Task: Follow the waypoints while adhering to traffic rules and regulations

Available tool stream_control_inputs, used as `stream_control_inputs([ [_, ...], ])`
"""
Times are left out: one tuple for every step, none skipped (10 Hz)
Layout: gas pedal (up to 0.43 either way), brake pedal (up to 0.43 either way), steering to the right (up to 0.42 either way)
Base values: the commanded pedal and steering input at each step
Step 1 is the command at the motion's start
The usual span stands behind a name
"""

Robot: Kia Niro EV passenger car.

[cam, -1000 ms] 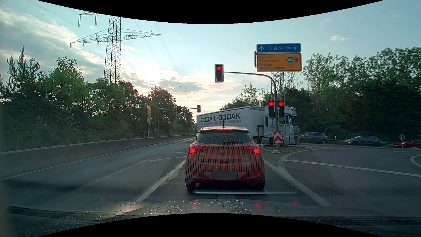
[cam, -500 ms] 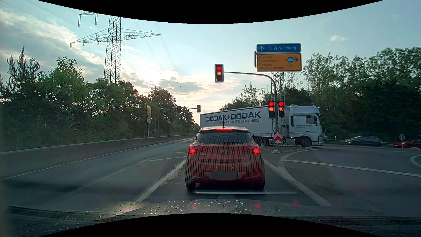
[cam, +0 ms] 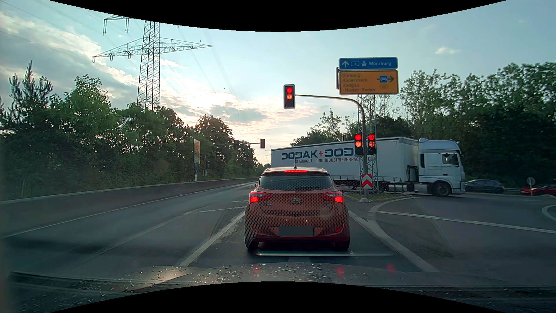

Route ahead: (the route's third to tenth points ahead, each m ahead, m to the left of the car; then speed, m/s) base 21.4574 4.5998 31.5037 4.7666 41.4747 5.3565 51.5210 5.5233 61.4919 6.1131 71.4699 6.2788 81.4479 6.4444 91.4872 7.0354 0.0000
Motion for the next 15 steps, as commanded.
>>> stream_control_inputs([
  [0.000,0.293,-0.005],
  [0.000,0.293,-0.006],
  [0.000,0.293,-0.005],
  [0.000,0.299,-0.005],
  [0.000,0.293,-0.005],
  [0.000,0.287,-0.005],
  [0.000,0.274,-0.006],
  [0.000,0.238,-0.005],
  [0.000,0.220,-0.005],
  [0.000,0.189,-0.005],
  [0.000,0.134,-0.005],
  [0.000,0.055,-0.005],
  [0.000,0.030,-0.005],
  [0.000,0.000,-0.005],
  [0.000,0.000,-0.005],
])
